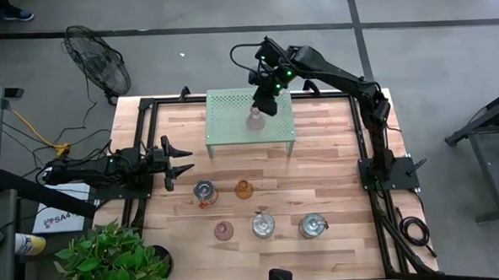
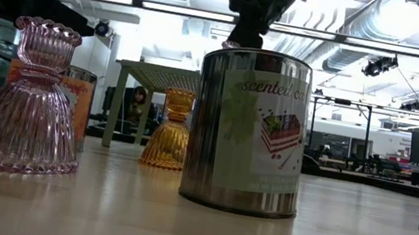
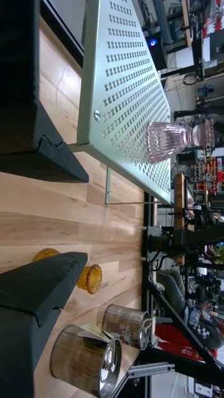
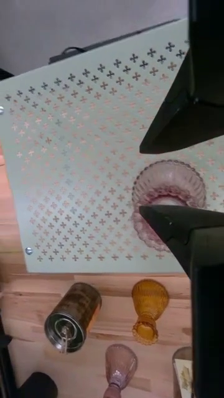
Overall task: Pick & Place candle stick holders
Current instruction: Put the top pink glass candle holder on the shelf
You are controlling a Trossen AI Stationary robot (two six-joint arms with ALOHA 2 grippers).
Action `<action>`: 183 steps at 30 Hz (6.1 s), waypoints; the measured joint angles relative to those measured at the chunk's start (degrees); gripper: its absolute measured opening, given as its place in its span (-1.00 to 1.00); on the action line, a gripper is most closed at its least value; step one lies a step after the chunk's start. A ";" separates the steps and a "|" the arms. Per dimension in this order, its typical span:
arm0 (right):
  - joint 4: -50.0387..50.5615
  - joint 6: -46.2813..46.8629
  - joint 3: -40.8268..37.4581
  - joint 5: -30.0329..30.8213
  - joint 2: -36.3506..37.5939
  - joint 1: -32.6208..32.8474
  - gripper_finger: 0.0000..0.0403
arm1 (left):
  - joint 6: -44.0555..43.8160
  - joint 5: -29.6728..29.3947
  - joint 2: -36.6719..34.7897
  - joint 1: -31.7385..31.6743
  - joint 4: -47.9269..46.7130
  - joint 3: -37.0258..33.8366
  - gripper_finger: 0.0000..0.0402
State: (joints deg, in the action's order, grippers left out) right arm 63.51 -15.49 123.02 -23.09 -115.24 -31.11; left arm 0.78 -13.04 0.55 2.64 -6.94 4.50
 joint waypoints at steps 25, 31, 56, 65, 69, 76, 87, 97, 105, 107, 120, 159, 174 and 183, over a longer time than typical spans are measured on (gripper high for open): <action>-15.99 -0.06 -24.57 2.27 23.14 0.04 -0.17 | 0.02 -0.01 0.01 -0.01 0.00 0.01 -0.06; -44.21 7.24 -51.15 3.39 36.97 1.27 -0.17 | 0.02 -0.01 0.01 0.00 0.00 0.01 -0.06; -68.56 17.00 -98.35 11.23 71.00 15.61 -0.17 | -2.71 1.30 0.03 -0.01 6.52 -0.26 -0.06; -69.28 20.63 -102.71 22.40 74.23 25.13 -0.17 | -8.75 -2.25 0.22 -0.01 7.94 -0.21 -0.06; -70.45 20.62 -102.71 27.53 74.01 28.66 -0.17 | -5.48 -7.09 3.81 -0.01 13.28 -0.12 -0.06; -71.48 21.07 -102.68 33.56 74.03 31.95 -0.17 | -0.72 -9.05 18.42 -0.03 28.29 -0.02 -0.06; -77.31 18.18 -106.37 35.76 73.99 32.44 -0.17 | 0.95 1.44 48.43 -13.18 34.90 14.92 -0.06; -86.31 18.45 -112.02 37.08 73.99 32.41 -0.17 | 2.47 14.04 74.05 -23.69 35.16 34.44 -0.06; -85.35 18.46 -112.02 36.16 73.99 32.41 -0.17 | 3.74 10.04 84.53 -24.55 35.52 41.97 -0.06; -84.99 18.47 -112.02 35.58 73.99 32.41 -0.17 | 3.51 9.27 85.19 -24.42 35.54 42.44 -0.05; -82.58 19.56 -112.02 33.61 73.99 32.41 -0.17 | -1.47 11.56 85.88 -24.40 38.47 42.52 0.57; -81.27 17.40 -112.02 33.63 73.96 32.39 -0.17 | -3.52 12.70 98.12 -24.38 52.59 48.26 0.69; -80.94 17.40 -112.02 33.63 73.96 32.39 -0.17 | -4.04 10.54 98.08 -24.38 50.05 48.42 0.14; -80.90 17.57 -112.02 33.63 73.96 32.39 -0.17 | -3.99 10.28 97.95 -24.38 51.34 48.45 -0.38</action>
State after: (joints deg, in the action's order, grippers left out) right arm -17.39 2.09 11.00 10.55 -41.28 1.28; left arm -3.21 -2.76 98.50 -21.74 44.40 52.95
